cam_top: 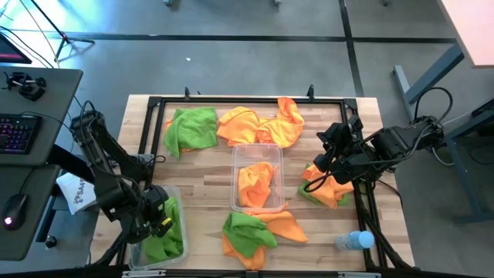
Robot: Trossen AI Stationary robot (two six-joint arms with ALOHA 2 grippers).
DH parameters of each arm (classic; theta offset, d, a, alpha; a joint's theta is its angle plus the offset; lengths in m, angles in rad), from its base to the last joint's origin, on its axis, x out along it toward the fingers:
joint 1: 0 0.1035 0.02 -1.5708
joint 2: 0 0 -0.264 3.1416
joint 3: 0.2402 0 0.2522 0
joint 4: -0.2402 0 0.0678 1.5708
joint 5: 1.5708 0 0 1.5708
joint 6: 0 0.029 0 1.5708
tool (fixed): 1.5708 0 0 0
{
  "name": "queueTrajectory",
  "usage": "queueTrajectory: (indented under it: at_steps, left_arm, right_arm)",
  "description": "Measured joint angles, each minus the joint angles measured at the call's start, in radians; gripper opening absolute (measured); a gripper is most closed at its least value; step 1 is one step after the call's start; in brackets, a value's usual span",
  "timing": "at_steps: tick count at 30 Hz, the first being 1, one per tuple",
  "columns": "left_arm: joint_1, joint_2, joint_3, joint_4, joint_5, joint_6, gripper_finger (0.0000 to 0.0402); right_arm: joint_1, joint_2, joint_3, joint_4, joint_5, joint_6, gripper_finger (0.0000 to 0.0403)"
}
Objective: Sort microfiber towel by color & place in baskets
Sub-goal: Put the green microfiber towel into the left transparent bin, then put the yellow microfiber towel into the right transparent bin
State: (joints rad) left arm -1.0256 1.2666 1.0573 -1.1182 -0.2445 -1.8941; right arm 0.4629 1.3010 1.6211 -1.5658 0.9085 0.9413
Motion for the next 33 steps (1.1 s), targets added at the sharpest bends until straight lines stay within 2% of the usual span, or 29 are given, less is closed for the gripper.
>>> queueTrajectory:
  at_steps: [7,13,16,27,30,33]
  left_arm:
    - [0.002,0.056,0.0,-0.006,0.0,0.093,0.0118]
    - [0.054,0.052,0.0,-0.065,0.217,0.08,0.0143]
    - [0.072,0.024,0.0,-0.087,0.247,0.05,0.0142]
    - [0.08,-0.06,0.081,-0.189,0.188,0.045,0.0141]
    - [0.08,-0.061,0.105,-0.262,0.121,0.078,0.0141]
    - [0.08,-0.065,0.119,-0.311,-0.003,0.143,0.0141]
  right_arm:
    - [0.0,0.0,0.0,0.0,0.0,0.0,0.0]
    - [0.0,0.0,0.0,0.0,0.01,-0.008,0.0]
    - [-0.001,0.0,0.0,0.0,0.027,-0.019,0.0]
    - [-0.032,0.0,0.0,0.023,-0.001,-0.023,0.0]
    - [-0.032,0.0,0.0,0.023,-0.003,-0.031,0.0]
    - [-0.032,0.0,0.0,0.023,-0.003,-0.048,0.0]
